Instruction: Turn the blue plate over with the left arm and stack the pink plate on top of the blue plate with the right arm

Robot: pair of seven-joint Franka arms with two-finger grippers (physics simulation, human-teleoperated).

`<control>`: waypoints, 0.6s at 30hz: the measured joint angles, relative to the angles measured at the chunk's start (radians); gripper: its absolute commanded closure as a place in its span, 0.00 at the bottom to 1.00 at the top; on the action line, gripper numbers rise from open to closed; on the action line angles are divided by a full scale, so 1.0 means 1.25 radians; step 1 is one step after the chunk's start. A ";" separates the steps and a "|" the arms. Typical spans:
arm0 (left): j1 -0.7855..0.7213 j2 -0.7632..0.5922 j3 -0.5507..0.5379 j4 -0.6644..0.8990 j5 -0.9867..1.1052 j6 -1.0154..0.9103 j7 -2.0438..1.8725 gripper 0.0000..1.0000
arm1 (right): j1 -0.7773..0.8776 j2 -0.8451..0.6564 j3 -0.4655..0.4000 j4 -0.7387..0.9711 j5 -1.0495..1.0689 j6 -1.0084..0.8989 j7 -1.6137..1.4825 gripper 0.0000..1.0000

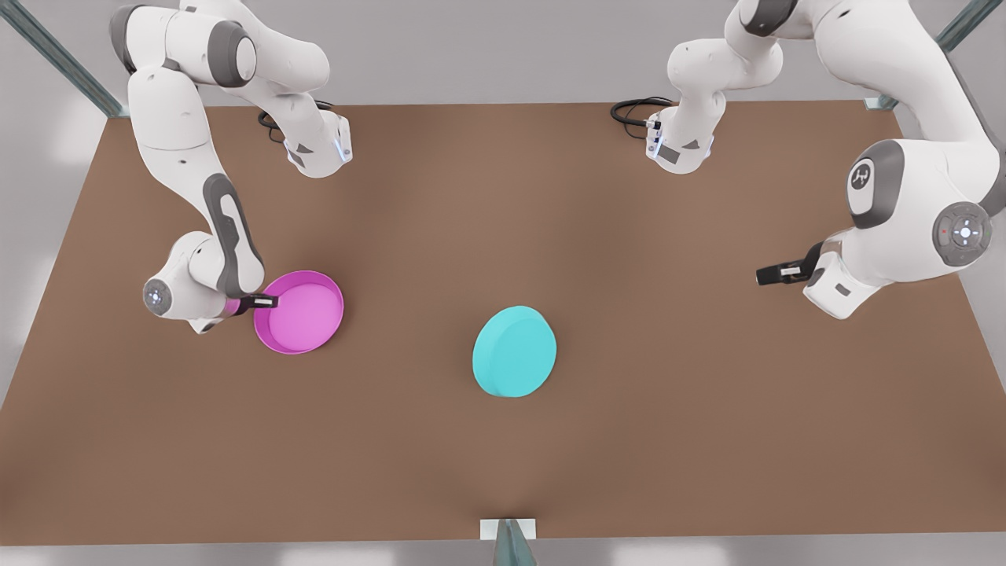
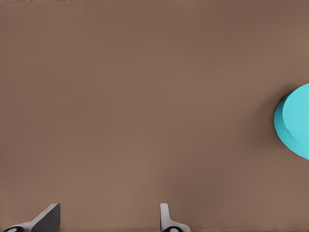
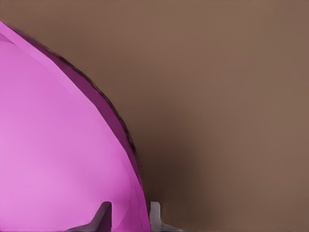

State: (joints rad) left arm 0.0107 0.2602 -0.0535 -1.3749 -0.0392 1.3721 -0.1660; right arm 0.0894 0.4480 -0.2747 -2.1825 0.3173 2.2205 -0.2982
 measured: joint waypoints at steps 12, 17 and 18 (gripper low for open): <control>-0.002 0.001 0.001 0.000 0.003 0.004 0.056 0.00 | 0.025 -0.010 0.000 0.159 0.042 -0.093 -0.049 0.79; -0.003 0.001 0.001 0.000 0.003 0.009 0.069 0.00 | 0.151 0.016 0.020 0.286 0.175 -0.110 -0.068 0.79; -0.002 0.001 0.001 0.000 0.003 0.010 0.072 0.00 | 0.180 0.031 0.021 0.315 0.205 -0.112 -0.068 0.79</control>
State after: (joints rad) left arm 0.0077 0.2619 -0.0524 -1.3749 -0.0355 1.3851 -0.0763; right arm 0.3145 0.4865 -0.2479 -1.7892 0.5735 2.0807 -0.3837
